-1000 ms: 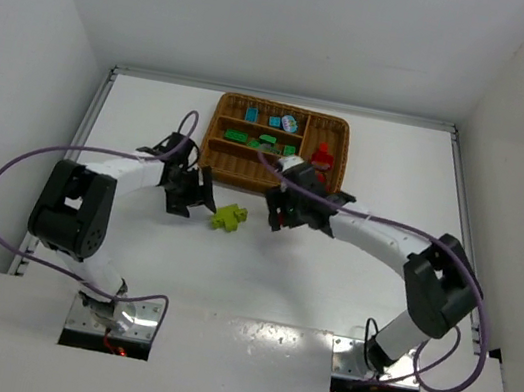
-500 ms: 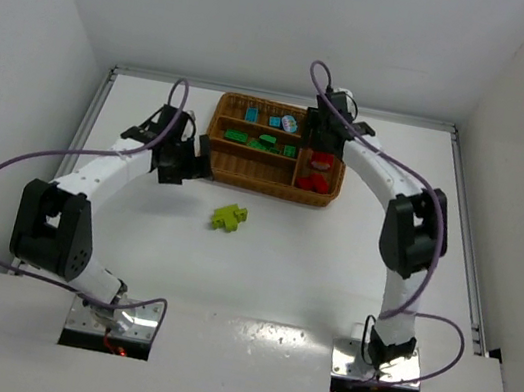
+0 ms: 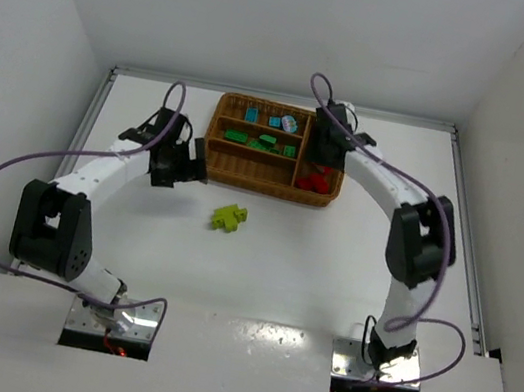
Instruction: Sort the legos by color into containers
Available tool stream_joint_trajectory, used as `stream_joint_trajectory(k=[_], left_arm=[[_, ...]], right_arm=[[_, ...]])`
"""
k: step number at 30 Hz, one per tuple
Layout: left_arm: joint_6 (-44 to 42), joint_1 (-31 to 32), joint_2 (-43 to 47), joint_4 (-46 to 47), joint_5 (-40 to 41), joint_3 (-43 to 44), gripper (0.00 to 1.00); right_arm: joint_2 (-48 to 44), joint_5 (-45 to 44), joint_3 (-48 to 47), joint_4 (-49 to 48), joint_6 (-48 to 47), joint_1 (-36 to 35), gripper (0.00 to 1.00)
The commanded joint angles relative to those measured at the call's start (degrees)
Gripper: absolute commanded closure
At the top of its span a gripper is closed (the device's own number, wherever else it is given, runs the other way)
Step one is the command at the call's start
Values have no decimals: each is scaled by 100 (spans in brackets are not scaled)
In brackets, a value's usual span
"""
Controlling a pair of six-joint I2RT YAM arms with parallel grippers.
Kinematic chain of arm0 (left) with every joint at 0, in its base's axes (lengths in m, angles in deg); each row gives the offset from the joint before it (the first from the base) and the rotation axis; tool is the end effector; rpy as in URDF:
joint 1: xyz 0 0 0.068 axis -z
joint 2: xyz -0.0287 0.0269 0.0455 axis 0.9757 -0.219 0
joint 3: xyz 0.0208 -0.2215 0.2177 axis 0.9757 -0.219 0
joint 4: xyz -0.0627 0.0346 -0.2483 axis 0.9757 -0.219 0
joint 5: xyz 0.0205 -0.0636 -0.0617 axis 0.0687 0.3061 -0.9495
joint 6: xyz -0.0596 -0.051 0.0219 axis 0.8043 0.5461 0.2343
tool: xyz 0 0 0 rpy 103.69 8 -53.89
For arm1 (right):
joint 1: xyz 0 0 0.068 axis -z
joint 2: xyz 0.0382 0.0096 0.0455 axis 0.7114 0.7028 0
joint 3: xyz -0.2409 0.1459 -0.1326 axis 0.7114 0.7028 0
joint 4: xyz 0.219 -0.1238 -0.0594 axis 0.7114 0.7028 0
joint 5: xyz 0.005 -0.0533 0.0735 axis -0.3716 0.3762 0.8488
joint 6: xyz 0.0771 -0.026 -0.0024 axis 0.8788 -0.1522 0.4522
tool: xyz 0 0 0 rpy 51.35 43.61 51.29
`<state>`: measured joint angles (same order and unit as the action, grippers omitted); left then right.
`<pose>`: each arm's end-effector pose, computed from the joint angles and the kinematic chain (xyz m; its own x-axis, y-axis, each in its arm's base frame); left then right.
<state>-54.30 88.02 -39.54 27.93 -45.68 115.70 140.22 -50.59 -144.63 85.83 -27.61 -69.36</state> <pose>0.3122 -0.0639 0.2541 -0.8231 -0.3759 -0.4258 -0.2454 0.9115 -0.3302 0.4501 0.1748 0.2426 -0.6962 0.2004 -0.6893 0.1808 0.9782 0.1017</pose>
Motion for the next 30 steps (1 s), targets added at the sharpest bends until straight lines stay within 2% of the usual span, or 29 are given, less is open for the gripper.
stream_joint_trajectory(k=[1, 3, 7, 11, 14, 17, 24, 28, 30], left_arm=[[-94, -66, 204, -79, 390, -242, 6], [-42, -118, 361, -79, 539, -400, 7], [301, -180, 634, 44, 627, -813, 10], [573, -303, 899, 430, 680, -1183, 10], [574, -303, 951, 431, 566, -1236, 10], [434, -303, 899, 484, 399, -1236, 10], [380, -356, 732, 484, 109, -1183, 11], [258, -356, 679, 484, 56, -1183, 11], [196, -356, 626, 484, -93, -1131, 11]], right_arm=[[-1095, 678, 1088, -815, -18, -445, 48], [-1377, 856, 1400, -816, -18, -850, 50], [-1246, 1566, 1638, -631, -115, -1526, 47], [-755, 2499, 1183, -237, -72, -2054, 31], [-438, 2386, 1041, -174, 148, -2300, 31], [-244, 1914, 961, -166, 297, -2441, 33], [116, 1208, 724, -60, 245, -2442, 34], [318, 997, 619, -130, 193, -2442, 39], [380, 997, 558, -200, 44, -2442, 45]])
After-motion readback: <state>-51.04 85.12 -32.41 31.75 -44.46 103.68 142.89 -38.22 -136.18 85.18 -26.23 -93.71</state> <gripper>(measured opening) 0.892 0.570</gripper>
